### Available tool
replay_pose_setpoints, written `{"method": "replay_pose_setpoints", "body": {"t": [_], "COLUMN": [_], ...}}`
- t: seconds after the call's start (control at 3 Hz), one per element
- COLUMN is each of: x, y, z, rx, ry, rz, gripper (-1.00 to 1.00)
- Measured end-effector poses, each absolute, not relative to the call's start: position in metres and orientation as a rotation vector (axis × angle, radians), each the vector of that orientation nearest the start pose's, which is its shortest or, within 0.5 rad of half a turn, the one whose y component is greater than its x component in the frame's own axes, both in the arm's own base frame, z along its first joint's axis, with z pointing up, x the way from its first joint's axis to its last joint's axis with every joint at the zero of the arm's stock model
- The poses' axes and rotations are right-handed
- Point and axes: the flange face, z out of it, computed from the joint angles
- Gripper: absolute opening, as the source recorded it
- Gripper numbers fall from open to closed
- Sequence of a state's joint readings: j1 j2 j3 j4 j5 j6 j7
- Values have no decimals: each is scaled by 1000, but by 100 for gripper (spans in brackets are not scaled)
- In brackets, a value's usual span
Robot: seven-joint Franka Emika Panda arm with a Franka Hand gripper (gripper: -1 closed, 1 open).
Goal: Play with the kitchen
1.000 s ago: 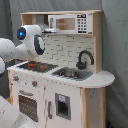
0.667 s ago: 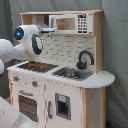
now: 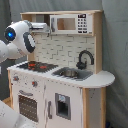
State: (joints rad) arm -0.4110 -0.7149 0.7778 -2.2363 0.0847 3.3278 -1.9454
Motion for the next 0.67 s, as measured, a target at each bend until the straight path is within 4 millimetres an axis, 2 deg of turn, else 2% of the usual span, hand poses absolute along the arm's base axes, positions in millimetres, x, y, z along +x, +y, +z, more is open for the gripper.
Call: {"method": "replay_pose_setpoints", "body": {"t": [0.67], "x": [341], "y": [285], "z": [731], "rx": [495], "ry": [1405], "rz": [996], "gripper": [100]}}
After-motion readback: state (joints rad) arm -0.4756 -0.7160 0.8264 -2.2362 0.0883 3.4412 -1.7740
